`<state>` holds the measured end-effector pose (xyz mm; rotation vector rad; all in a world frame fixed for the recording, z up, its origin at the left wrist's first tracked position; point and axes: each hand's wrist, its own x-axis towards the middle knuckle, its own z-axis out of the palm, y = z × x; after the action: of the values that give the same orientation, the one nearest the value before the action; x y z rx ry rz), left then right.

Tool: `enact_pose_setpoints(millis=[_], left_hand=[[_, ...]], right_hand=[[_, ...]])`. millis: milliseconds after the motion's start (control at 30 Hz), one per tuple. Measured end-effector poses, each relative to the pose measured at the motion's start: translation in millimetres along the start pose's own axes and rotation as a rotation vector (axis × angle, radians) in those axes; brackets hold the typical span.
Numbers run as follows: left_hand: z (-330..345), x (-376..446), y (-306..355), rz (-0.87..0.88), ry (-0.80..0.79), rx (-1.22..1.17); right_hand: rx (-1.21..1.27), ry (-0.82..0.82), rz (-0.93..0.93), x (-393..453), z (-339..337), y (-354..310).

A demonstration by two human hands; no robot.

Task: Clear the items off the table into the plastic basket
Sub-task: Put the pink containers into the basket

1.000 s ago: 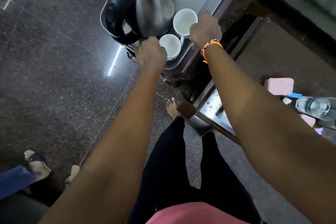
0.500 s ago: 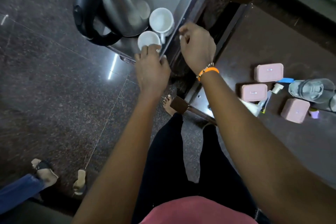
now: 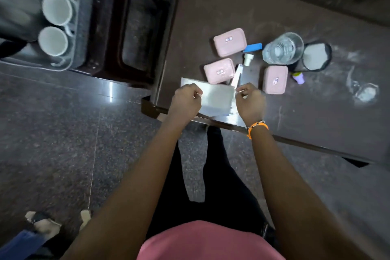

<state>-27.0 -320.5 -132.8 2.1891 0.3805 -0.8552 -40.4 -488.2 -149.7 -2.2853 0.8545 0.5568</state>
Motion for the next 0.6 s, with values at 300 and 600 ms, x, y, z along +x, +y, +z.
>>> enact_pose_setpoints(millis=[300,600], left_hand=[[57,62,47,0.049,0.065,0.305],[82,94,66,-0.074,0.134,0.491]], right_hand=[[0.101,0.101,0.137,60,-34,57],[0.332,0.135,0.395,107,-47,93]])
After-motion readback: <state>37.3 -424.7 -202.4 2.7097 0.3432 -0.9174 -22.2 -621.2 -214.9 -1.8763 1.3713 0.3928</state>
